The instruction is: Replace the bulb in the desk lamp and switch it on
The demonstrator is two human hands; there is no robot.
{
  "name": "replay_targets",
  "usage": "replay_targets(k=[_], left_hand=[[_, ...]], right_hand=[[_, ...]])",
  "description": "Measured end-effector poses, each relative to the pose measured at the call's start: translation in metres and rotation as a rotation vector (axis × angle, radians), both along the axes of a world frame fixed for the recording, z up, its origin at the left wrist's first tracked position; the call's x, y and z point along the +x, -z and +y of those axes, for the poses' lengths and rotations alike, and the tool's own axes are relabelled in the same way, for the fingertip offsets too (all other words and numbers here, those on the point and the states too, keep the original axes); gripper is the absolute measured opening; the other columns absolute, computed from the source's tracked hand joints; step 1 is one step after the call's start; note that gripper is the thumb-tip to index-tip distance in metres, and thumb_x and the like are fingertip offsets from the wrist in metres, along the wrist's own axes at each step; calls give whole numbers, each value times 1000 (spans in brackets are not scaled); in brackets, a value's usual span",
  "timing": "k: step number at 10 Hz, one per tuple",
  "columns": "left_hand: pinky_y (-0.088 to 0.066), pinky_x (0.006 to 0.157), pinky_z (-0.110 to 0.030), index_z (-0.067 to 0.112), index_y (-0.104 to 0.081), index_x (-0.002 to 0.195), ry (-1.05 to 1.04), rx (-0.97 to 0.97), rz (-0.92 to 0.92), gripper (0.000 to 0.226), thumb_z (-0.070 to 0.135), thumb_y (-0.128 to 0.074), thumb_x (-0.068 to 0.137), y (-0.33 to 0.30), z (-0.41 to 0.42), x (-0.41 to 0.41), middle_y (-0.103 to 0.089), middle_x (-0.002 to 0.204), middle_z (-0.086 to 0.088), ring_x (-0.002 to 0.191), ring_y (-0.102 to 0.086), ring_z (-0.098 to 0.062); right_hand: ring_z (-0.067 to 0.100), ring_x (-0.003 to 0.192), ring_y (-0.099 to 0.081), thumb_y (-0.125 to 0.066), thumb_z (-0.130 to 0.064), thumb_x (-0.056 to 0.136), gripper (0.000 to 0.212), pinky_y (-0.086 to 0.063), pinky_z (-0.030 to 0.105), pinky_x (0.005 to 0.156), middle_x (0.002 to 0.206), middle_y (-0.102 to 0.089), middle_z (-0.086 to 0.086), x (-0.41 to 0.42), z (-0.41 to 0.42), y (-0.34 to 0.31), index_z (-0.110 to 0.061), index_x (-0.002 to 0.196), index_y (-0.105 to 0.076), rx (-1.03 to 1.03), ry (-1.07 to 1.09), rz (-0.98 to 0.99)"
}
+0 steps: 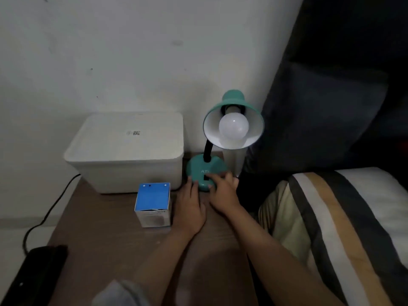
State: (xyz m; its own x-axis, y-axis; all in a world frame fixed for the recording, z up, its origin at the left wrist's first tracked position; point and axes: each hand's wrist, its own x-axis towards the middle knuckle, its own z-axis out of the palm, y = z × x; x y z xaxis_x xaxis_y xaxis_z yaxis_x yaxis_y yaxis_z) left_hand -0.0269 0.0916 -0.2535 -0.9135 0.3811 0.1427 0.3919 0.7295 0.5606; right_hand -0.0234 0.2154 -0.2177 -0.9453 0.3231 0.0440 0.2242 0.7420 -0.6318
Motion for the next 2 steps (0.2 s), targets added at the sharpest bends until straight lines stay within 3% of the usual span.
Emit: replay_targets(k=[1, 2], left_hand=[[-27, 115, -41, 0, -23, 144, -15, -51, -116, 66, 14, -52, 87, -21, 4, -5, -13, 157, -20, 140, -27, -35], [-22, 117, -34, 5, -14, 147, 22, 99, -149, 68, 22, -49, 91, -27, 1, 26, -16, 157, -15, 143, -24, -28]], right_hand=[[30, 122, -36, -51, -18, 93, 46, -26, 32, 113, 133, -42, 14, 6, -3, -20, -22, 138, -45, -135, -15, -69], [22, 113, -57, -58, -10, 88, 40, -45, 35, 101, 126, -58, 17, 26, -8, -56, -16, 127, -54, -390, 127, 304]])
